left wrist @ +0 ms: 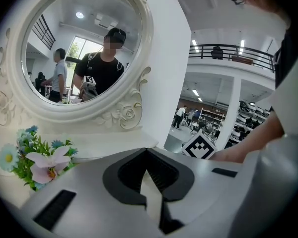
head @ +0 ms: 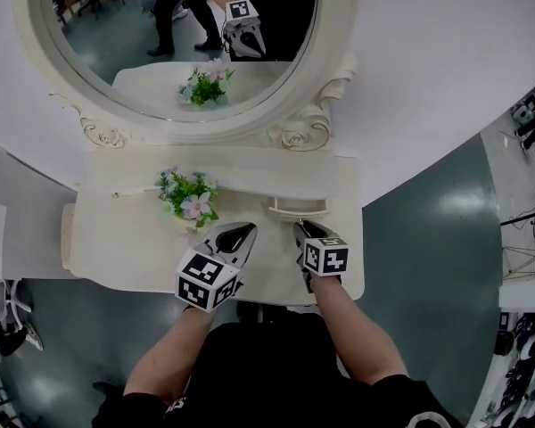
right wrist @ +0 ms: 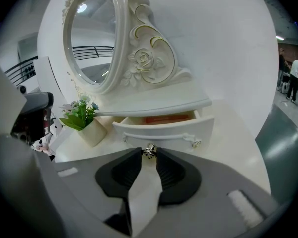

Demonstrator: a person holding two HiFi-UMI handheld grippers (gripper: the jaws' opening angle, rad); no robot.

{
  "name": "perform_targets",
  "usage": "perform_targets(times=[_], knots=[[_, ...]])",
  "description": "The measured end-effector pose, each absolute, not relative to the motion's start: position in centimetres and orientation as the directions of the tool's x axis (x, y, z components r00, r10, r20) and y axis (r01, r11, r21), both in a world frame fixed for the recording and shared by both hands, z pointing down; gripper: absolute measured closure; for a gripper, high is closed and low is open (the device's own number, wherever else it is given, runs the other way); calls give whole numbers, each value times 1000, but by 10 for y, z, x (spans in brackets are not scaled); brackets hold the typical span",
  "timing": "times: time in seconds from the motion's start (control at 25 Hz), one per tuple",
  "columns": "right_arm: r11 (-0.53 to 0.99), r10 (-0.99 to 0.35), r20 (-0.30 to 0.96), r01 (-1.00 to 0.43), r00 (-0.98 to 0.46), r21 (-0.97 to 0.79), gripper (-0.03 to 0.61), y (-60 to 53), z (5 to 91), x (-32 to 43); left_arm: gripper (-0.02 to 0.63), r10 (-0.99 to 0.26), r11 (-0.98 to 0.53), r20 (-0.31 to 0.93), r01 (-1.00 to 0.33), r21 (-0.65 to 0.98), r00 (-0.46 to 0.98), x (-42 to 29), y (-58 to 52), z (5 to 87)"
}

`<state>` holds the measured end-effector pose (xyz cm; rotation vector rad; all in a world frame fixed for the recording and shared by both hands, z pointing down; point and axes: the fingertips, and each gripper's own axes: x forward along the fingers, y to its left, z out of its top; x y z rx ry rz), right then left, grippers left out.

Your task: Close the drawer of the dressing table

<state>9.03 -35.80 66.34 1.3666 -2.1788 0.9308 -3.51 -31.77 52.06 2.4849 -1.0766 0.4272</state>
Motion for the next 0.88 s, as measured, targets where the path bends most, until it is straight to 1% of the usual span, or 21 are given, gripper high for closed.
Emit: perform_targets(times=[0.88], knots=[[323, -614, 645, -891, -454, -320, 474, -395, 672, 89, 609, -628, -604, 437, -757, 248, 644, -36, -341, 522]])
